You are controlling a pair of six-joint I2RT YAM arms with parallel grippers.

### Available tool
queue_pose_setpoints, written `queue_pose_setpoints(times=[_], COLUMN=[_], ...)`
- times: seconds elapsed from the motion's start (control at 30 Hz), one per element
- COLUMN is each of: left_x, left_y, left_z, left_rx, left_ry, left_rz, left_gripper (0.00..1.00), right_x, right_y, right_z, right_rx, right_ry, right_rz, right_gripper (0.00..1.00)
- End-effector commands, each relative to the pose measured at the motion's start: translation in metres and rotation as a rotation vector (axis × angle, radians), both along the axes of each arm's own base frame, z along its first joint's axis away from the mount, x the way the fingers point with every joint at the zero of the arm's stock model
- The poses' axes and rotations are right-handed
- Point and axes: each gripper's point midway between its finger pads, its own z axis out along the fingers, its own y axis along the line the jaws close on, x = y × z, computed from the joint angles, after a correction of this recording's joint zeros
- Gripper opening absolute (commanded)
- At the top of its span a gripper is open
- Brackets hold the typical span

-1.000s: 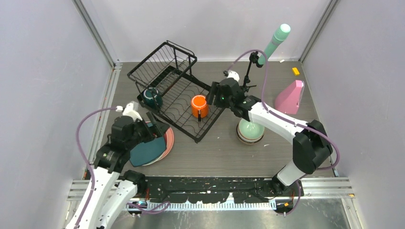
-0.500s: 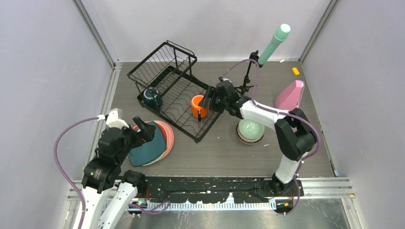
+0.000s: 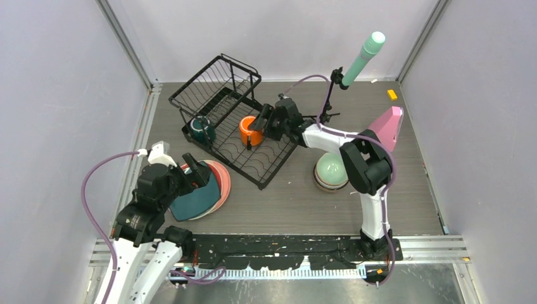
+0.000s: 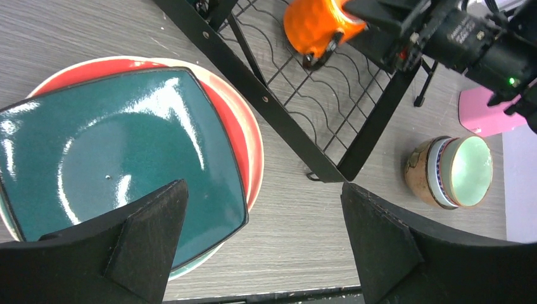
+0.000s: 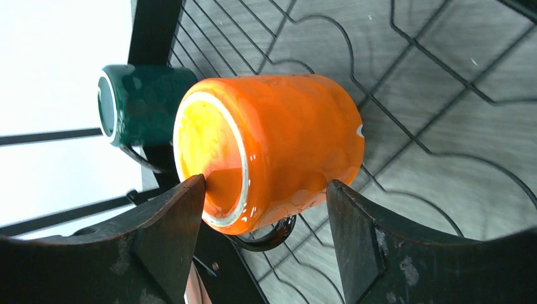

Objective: Load the mixed dishes into the dish rack
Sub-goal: Move the cup to the dish rack.

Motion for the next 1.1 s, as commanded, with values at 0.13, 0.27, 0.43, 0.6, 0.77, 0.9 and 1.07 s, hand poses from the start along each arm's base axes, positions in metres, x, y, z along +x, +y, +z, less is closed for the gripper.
queue_pose_setpoints(times=[0.13, 0.27, 0.43, 0.6, 0.77, 0.9, 1.07], left_x=[0.005, 0.004, 0.005, 0.006, 0.006, 0.005, -0.001], left_y=[-0.012, -0.012, -0.013, -0.018, -0.018, -0.017, -0.012], left_z=[0.004, 0.004, 0.000, -0.002, -0.003, -0.002, 0.001], left_rx=[-0.058, -0.061, -0.064, -0.070, -0.067, -0.069, -0.055], left_ry=[-0.013, -0.011, -0.006, 0.006, 0.016, 0.010, 0.017], left_rz=[-0.030, -0.032, -0.034, -0.053, -0.053, -0.050, -0.039], left_gripper=[0.94, 0.94, 0.94, 0.94, 0.94, 0.94, 0.94], right_x=[0.011, 0.011, -0.002, -0.005, -0.001, 0.017, 0.021], right_y=[0.042, 0.035, 0.022, 0.016, 0.016, 0.008, 0.030], right_z=[0.017, 0.031, 0.034, 0.036, 0.028, 0.002, 0.014], right_rx=[0.042, 0.016, 0.014, 0.042, 0.047, -0.069, -0.031], right_ry=[0.052, -0.018, -0.064, -0.111, -0.110, -0.117, -0.169], right_rz=[0.206, 0.239, 0.244, 0.210, 0.186, 0.125, 0.183], right_gripper=[0.80, 0.82, 0.77, 0.64, 0.51, 0.48, 0.48])
